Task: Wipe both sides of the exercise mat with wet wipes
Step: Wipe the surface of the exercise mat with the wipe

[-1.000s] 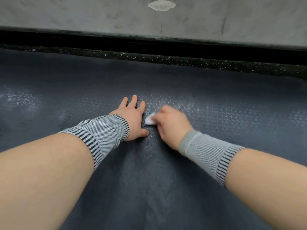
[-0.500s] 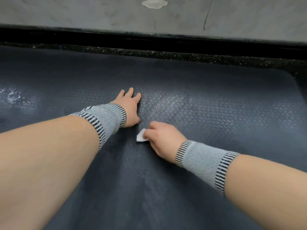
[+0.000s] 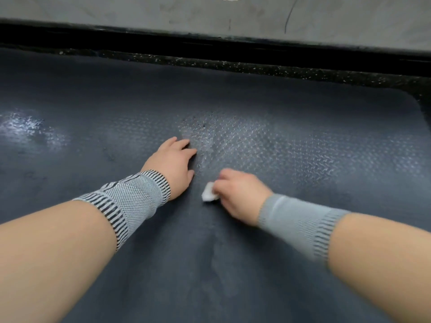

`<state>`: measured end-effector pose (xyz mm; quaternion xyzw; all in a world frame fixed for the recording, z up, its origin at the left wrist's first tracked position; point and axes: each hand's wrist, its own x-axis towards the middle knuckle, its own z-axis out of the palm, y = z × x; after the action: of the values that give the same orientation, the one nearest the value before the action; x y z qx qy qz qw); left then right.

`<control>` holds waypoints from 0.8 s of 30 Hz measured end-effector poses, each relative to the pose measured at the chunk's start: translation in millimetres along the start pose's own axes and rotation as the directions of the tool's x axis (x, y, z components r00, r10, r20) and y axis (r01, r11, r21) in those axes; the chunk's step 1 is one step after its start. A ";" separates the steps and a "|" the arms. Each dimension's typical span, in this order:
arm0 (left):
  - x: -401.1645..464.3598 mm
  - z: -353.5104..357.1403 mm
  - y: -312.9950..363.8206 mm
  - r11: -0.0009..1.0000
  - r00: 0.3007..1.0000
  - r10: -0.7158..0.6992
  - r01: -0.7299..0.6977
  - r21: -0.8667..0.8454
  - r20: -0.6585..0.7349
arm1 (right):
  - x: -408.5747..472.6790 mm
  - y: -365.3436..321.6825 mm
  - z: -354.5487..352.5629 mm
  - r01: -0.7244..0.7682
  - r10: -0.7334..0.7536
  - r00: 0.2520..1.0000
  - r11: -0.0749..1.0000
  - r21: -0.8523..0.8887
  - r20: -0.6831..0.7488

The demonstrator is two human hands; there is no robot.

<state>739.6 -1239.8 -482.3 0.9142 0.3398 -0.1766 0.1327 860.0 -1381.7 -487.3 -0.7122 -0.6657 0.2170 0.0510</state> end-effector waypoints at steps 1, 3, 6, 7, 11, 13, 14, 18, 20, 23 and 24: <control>-6.1 2.9 -4.6 1.000 1.000 0.006 -0.006 -0.001 0.004 | -1.1 17.4 -5.2 -0.072 0.072 0.997 0.997 -0.014 -0.029; -15.7 8.2 -11.8 1.000 1.000 0.013 -0.013 -0.010 0.012 | 3.0 49.2 -11.7 -0.340 0.336 0.924 0.940 0.011 -0.184; -23.1 11.1 -14.1 0.999 0.999 0.038 -0.038 0.011 0.009 | 17.4 33.1 -5.6 -0.560 0.571 0.768 0.819 0.128 -0.290; -25.0 10.3 -13.2 0.999 0.999 0.049 -0.049 0.018 0.009 | 19.9 14.3 1.9 -0.529 0.542 0.800 0.839 0.125 -0.257; -35.7 5.6 -8.8 0.981 0.986 0.152 -0.159 0.115 0.062 | -15.2 -45.9 26.7 0.019 -0.008 0.996 0.993 0.116 -0.094; -45.9 5.3 -10.0 0.957 0.972 0.207 -0.225 0.185 0.116 | -30.3 -22.4 21.0 0.121 -0.116 0.991 0.989 0.089 -0.060; -52.2 5.7 -11.7 0.945 0.965 0.224 -0.249 0.212 0.137 | -30.6 -6.5 13.7 0.043 -0.040 0.997 0.998 0.045 -0.067; -81.1 15.4 -19.4 0.916 0.941 0.269 -0.316 0.248 0.204 | -17.5 22.2 4.8 -0.508 0.515 0.815 0.855 0.099 -0.267; -96.5 23.9 -19.6 0.922 0.939 0.268 -0.315 0.224 0.216 | -11.7 -16.8 16.1 -0.487 0.502 0.837 0.865 0.123 -0.215; -112.2 36.2 -15.2 0.952 0.957 0.221 -0.254 0.172 0.189 | -31.6 -79.3 40.9 -0.160 0.166 0.985 0.981 0.106 -0.054; -114.7 39.7 -14.5 0.963 0.964 0.203 -0.228 0.145 0.169 | -42.8 -84.4 42.4 -0.057 0.057 0.998 0.993 0.101 0.000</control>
<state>639.6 -1309.5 -472.5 0.9374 0.2111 -0.2577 0.1016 765.1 -1423.2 -484.7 -0.7277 -0.6332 0.2506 0.0819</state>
